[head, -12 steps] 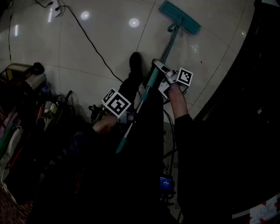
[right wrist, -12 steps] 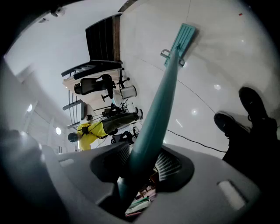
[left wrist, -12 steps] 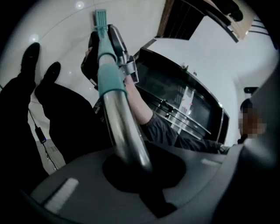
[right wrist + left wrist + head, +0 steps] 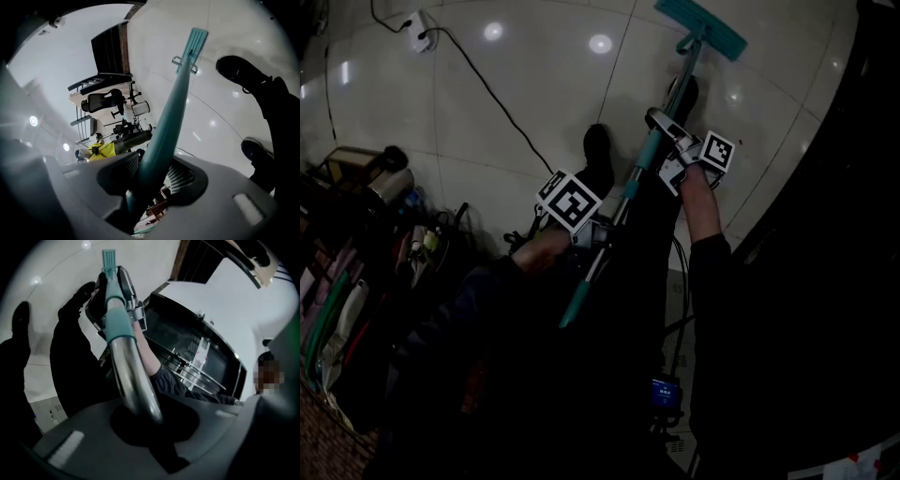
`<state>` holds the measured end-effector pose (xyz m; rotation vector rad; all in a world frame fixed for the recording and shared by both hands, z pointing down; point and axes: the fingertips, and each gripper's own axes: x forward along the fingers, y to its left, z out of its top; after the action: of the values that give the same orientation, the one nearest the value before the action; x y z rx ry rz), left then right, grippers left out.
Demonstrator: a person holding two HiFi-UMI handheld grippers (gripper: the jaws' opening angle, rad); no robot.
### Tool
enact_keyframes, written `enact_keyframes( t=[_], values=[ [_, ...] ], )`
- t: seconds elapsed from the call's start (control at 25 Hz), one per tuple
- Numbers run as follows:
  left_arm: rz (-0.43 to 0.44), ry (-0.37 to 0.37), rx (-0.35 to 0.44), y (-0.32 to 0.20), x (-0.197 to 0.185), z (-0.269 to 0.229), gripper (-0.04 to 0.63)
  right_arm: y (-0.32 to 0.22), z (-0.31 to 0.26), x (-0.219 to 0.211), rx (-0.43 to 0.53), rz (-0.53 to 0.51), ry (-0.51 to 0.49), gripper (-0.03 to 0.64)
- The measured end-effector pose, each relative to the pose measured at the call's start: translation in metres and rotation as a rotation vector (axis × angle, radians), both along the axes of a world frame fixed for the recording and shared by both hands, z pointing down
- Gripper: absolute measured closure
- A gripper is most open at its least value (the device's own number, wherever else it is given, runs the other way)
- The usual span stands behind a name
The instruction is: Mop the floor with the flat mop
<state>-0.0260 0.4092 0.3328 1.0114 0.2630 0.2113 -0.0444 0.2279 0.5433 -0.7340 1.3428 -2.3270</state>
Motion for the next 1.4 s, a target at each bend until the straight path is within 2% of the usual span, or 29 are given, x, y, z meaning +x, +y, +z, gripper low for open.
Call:
enact_keyframes(
  t=[0.08,0.16,0.32,0.52,0.6,0.76,0.84,0.96,1.08,1.28,1.4],
  values=[
    [0.028,-0.01,0.009,-0.014,0.016,0.002,0.568,-0.016,0.0,0.016,0.003,0.003,-0.012,0.431],
    [0.016,-0.021,0.012,-0.035,0.03,0.003,0.568,-0.036,0.001,0.031,0.017,-0.019,-0.011,0.431],
    [-0.094,-0.04,-0.036,-0.078,0.06,-0.002,0.568,-0.074,-0.001,0.052,0.024,-0.082,0.0,0.43],
    [-0.139,-0.077,-0.04,-0.132,0.116,0.011,0.563,-0.127,0.007,0.108,-0.018,-0.048,0.027,0.437],
    [-0.167,-0.099,-0.052,-0.16,0.133,0.02,0.535,-0.153,0.01,0.124,-0.016,-0.053,0.026,0.437],
    [-0.307,-0.093,-0.089,-0.207,0.146,0.022,0.498,-0.182,0.003,0.136,0.01,-0.077,0.035,0.434],
    [-0.341,-0.081,-0.066,-0.218,0.147,0.018,0.495,-0.191,-0.001,0.139,0.029,-0.085,0.047,0.431],
    [-0.315,-0.077,-0.023,-0.235,0.163,0.014,0.497,-0.218,0.002,0.154,0.046,-0.1,0.057,0.431],
    [-0.272,-0.087,0.034,-0.235,0.171,0.013,0.504,-0.234,0.0,0.163,0.058,-0.111,0.064,0.431],
    [-0.354,-0.034,-0.036,-0.201,0.144,-0.01,0.537,-0.206,-0.026,0.128,0.106,-0.11,0.055,0.433],
    [-0.307,-0.039,-0.02,-0.185,0.135,-0.013,0.543,-0.195,-0.033,0.117,0.114,-0.138,0.054,0.433]
  ],
)
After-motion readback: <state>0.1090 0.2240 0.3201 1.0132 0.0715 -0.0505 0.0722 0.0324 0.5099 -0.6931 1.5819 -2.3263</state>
